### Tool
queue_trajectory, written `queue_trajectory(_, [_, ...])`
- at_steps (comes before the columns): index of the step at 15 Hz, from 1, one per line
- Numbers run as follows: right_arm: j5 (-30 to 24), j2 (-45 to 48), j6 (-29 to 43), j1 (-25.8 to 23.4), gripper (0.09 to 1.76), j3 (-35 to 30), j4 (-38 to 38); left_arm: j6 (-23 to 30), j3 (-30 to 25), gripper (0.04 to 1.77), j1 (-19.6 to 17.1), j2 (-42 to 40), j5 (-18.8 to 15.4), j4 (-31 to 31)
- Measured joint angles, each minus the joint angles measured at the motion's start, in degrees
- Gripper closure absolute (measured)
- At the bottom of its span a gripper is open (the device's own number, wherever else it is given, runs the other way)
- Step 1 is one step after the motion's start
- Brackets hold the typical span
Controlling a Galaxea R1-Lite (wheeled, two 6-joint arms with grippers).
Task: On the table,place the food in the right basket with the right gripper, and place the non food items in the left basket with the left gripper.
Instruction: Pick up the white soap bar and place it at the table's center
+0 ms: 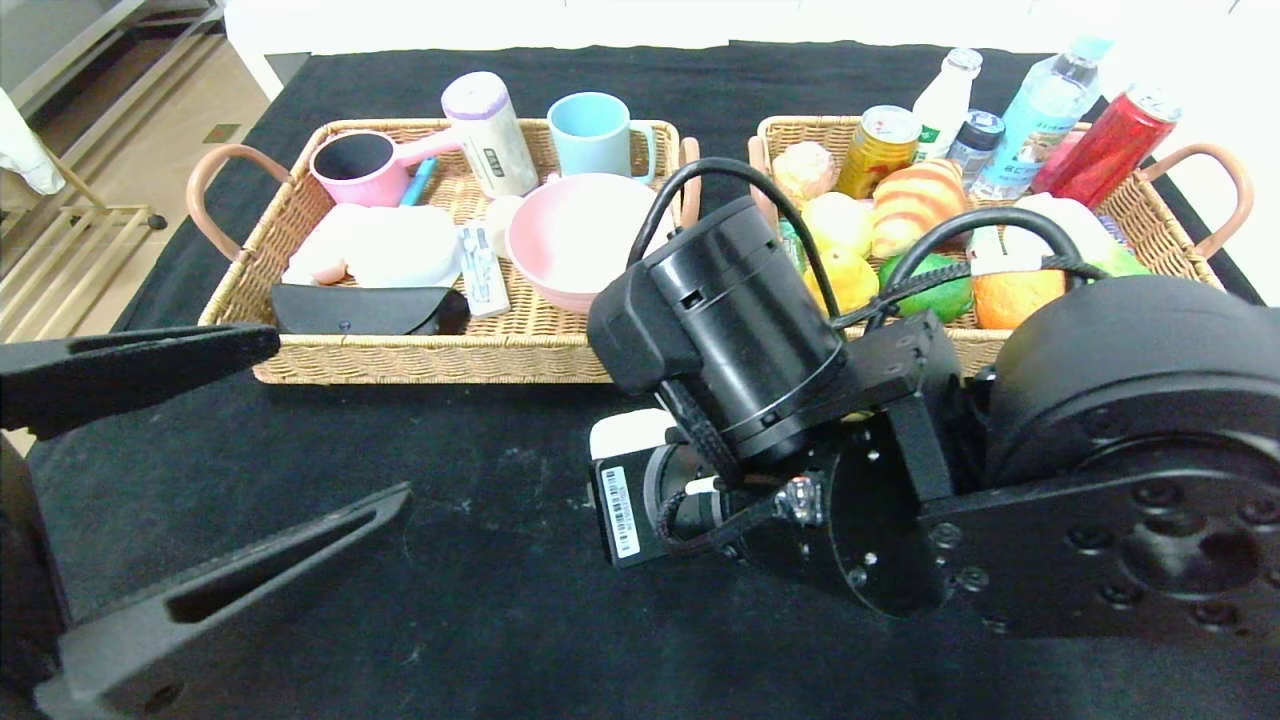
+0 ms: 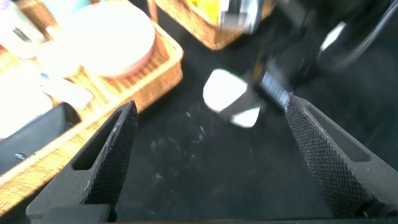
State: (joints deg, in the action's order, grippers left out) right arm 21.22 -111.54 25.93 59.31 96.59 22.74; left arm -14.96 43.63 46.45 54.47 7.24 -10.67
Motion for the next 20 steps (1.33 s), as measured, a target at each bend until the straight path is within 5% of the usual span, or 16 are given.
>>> queue_trajectory(16, [1.8,-10.2,-1.5,1.7,0.81,2.0,-7.6,-0.2,0.2,0.09,-0.5,-2.3,-0.1,0.3])
queue_trajectory(20, [2.1,-10.3,-1.7,1.8,0.53,1.7,-7.6,-0.3,0.0,0.09,-0.5,-2.1,-0.2,0.3])
